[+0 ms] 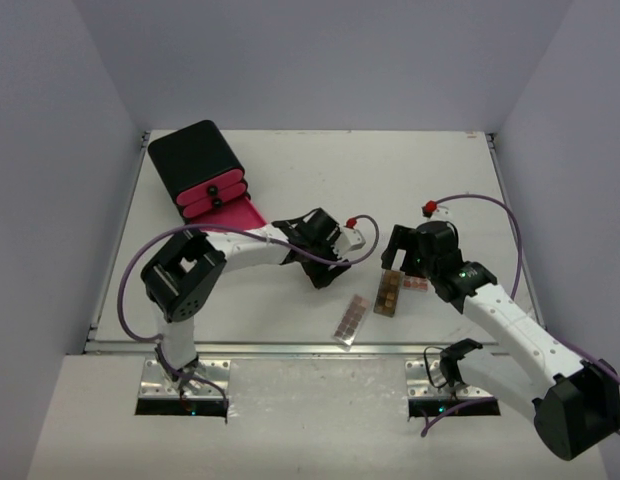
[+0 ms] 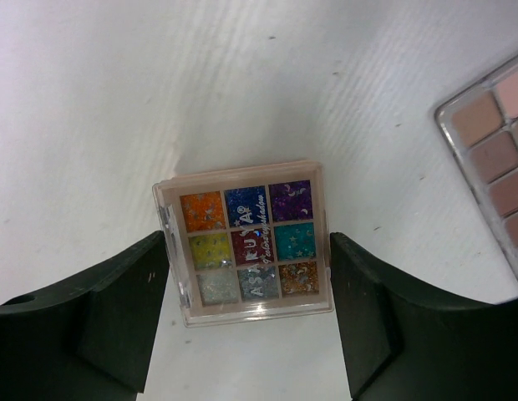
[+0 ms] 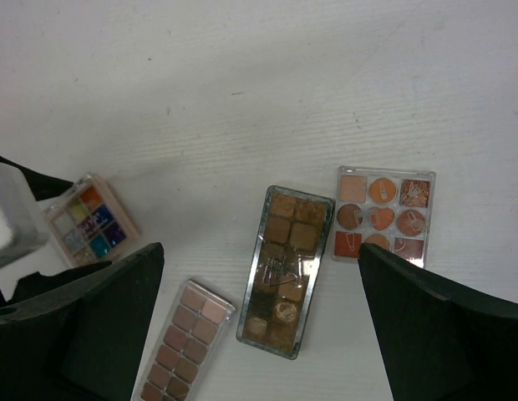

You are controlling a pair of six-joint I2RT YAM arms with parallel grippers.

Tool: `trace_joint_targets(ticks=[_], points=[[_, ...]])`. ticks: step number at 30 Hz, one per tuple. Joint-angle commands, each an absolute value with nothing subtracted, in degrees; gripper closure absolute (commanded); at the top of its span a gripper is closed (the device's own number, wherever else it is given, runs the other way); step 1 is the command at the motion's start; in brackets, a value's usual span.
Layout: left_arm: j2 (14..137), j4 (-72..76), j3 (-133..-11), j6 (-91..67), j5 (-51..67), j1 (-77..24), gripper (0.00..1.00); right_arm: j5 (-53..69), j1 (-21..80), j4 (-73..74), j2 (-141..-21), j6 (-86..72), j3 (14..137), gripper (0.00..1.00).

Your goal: Organize the makeup

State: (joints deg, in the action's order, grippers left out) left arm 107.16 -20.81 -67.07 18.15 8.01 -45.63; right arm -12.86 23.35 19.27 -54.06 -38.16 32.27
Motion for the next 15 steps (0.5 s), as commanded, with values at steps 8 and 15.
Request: trace_joint_targets(ticks=[8,15], points=[[96.5,-24.1,-72.6,18.6,6.2,-37.0,1.0,-13.9,23.1,17.3,-52.6,-39.2,31.7,0.01],[94.7,-23.4,-69.0,22.3,3.8,-27.1,1.0,-11.8,23.1,15.4,-54.4,-38.4,32.0,0.01]])
